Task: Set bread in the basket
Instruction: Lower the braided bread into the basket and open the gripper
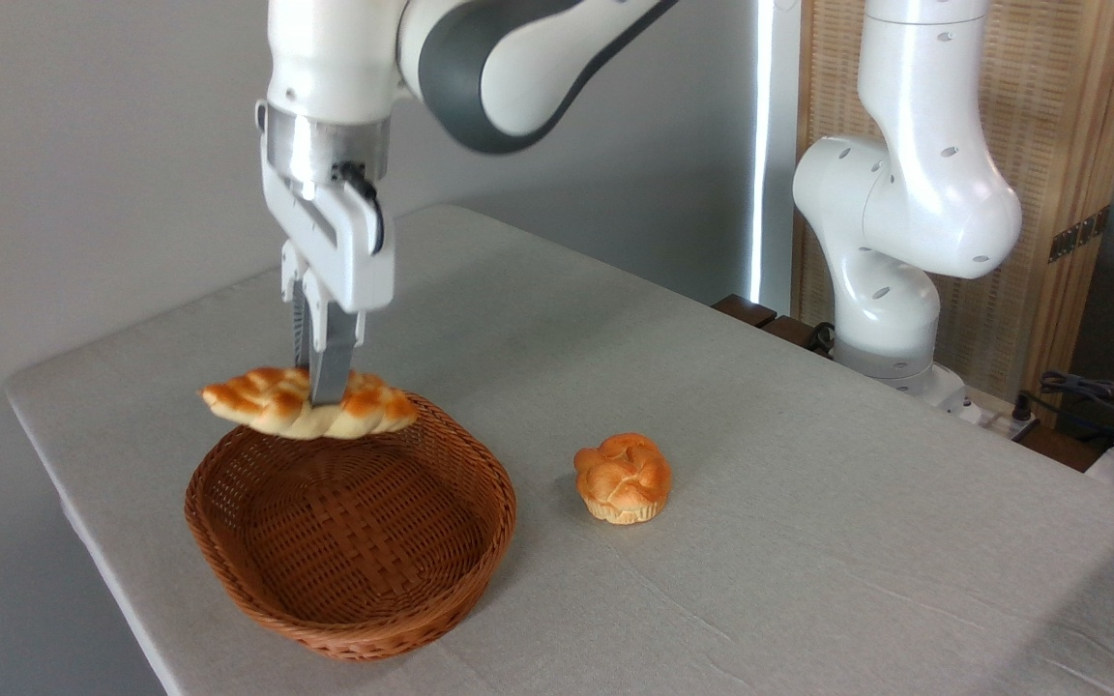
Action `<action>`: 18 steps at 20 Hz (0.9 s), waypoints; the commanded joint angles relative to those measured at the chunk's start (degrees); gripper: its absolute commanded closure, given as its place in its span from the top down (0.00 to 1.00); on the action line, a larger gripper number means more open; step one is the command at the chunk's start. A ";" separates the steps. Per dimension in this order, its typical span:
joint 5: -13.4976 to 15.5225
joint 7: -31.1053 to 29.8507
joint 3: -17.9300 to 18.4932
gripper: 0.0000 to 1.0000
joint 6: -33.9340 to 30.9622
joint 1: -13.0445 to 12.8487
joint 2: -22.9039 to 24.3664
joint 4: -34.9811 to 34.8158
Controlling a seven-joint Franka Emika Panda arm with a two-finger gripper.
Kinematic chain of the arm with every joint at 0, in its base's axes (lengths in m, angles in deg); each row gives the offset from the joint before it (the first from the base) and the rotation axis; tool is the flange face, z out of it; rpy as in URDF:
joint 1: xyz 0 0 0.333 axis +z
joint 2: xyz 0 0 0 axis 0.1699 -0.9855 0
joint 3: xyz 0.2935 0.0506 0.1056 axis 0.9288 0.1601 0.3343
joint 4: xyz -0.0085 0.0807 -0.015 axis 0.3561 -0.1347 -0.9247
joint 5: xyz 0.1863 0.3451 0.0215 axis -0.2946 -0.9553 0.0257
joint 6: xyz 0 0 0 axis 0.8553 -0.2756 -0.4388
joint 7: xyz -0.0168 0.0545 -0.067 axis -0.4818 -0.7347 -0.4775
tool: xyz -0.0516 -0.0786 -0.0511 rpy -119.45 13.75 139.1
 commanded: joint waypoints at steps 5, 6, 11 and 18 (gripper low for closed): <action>-1.38 -0.42 -0.04 1.00 2.50 -1.38 -4.21 0.84; -1.29 -0.51 -0.04 1.00 2.50 -1.38 -4.30 0.84; -1.38 -0.07 -0.04 1.00 2.50 -1.56 -4.38 0.58; -1.29 -0.42 0.31 1.00 2.24 -1.56 -2.99 1.19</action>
